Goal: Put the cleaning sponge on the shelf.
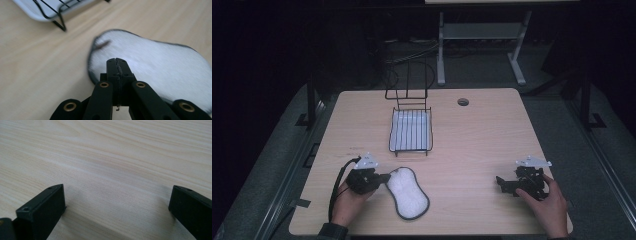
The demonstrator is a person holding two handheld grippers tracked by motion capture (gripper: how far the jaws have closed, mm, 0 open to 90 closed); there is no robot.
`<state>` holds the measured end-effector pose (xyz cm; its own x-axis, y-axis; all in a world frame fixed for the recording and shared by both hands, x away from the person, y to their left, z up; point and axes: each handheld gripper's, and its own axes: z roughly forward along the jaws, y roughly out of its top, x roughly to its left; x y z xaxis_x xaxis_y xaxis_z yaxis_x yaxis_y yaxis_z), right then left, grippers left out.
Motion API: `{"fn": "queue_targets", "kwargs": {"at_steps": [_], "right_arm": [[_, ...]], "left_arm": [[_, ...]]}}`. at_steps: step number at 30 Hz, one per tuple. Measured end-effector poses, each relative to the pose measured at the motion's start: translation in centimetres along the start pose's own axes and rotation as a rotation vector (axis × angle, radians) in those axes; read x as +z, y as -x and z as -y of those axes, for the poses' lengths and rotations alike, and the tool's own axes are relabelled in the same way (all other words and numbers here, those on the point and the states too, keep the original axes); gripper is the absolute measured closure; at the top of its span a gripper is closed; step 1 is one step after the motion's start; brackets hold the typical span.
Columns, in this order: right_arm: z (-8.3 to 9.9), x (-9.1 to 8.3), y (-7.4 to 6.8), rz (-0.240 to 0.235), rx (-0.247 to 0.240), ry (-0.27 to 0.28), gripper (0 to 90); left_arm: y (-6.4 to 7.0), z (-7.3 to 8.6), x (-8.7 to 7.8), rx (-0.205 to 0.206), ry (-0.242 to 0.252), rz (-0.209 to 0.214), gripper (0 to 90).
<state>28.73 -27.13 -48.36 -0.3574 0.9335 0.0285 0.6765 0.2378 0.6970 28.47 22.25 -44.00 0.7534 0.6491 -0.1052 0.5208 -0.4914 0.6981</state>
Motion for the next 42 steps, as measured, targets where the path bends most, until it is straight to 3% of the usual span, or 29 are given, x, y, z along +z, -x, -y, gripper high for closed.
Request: {"fn": "queue_targets", "kwargs": {"at_steps": [4,9,22,31,36,42], "right_arm": [[0.0,0.0,0.0,0.0,0.0,0.0,0.2],[0.0,0.0,0.0,0.0,0.0,0.0,0.2],[0.0,0.0,0.0,0.0,-0.001,0.0,0.2],[0.0,0.0,0.0,0.0,-0.001,0.001,0.2],[0.0,0.0,0.0,0.0,0.0,0.001,0.2],[0.0,0.0,0.0,0.0,0.0,0.001,0.2]], "left_arm": [[0.9,0.4,0.2,0.013,-0.024,0.016,89.8],[0.8,0.2,1.1,0.02,-0.039,0.022,89.9],[0.5,-2.1,3.3,0.07,-0.044,0.023,89.8],[0.7,-3.3,4.6,0.077,-0.031,0.044,89.8],[2.0,-4.0,4.3,0.096,-0.006,0.085,89.8],[4.9,-3.2,3.5,0.102,0.009,0.183,89.8]]}}
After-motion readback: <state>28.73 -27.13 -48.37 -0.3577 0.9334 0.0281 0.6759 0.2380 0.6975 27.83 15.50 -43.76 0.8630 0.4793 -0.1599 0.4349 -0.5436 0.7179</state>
